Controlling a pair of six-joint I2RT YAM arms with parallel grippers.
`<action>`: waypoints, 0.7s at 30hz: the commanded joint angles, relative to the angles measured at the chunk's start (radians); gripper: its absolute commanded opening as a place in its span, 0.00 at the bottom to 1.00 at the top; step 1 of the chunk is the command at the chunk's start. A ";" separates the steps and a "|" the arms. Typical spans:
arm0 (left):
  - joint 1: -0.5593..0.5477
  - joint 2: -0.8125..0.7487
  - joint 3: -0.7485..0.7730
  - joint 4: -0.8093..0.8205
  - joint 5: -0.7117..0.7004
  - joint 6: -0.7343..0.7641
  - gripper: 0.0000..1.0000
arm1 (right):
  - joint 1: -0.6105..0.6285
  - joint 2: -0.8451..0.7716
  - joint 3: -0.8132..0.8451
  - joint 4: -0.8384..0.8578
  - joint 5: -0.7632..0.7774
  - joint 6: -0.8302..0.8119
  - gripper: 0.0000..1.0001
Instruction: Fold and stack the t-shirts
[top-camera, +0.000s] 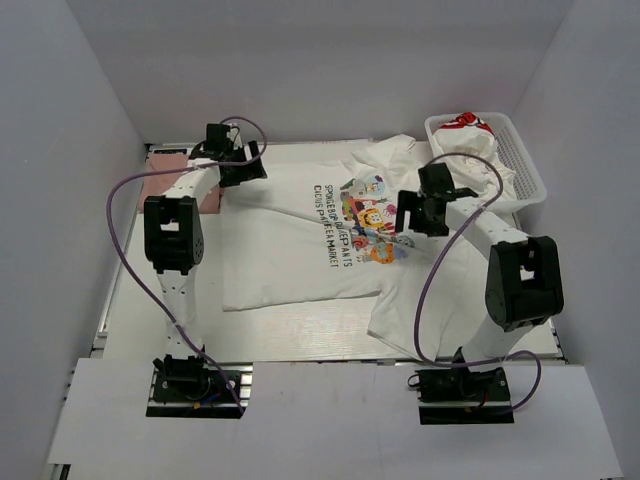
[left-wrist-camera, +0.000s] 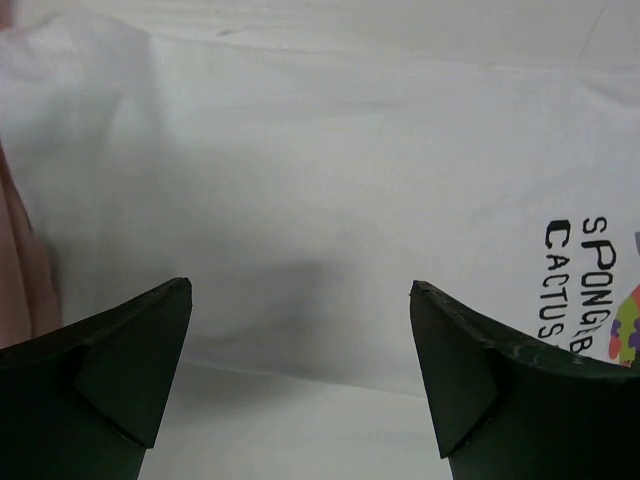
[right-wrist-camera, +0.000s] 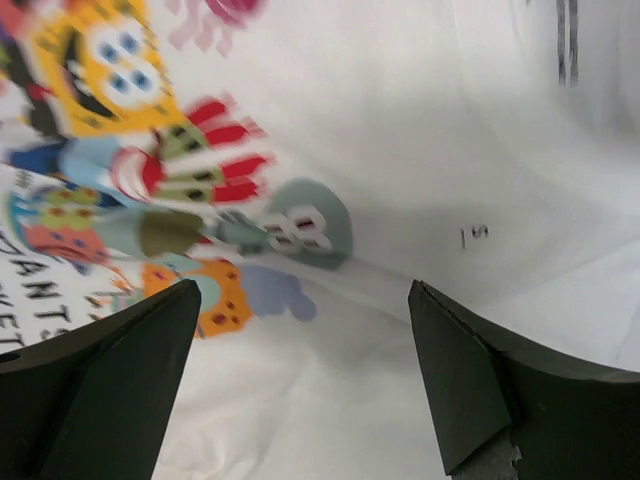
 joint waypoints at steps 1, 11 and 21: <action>-0.021 -0.113 -0.073 0.006 0.001 0.000 1.00 | 0.044 0.016 0.102 0.029 0.056 -0.057 0.90; -0.088 -0.036 -0.071 -0.135 -0.301 0.049 1.00 | 0.092 0.433 0.533 -0.144 0.286 -0.011 0.90; -0.079 0.151 0.163 -0.186 -0.291 0.070 1.00 | 0.077 0.745 0.902 -0.253 0.289 -0.005 0.90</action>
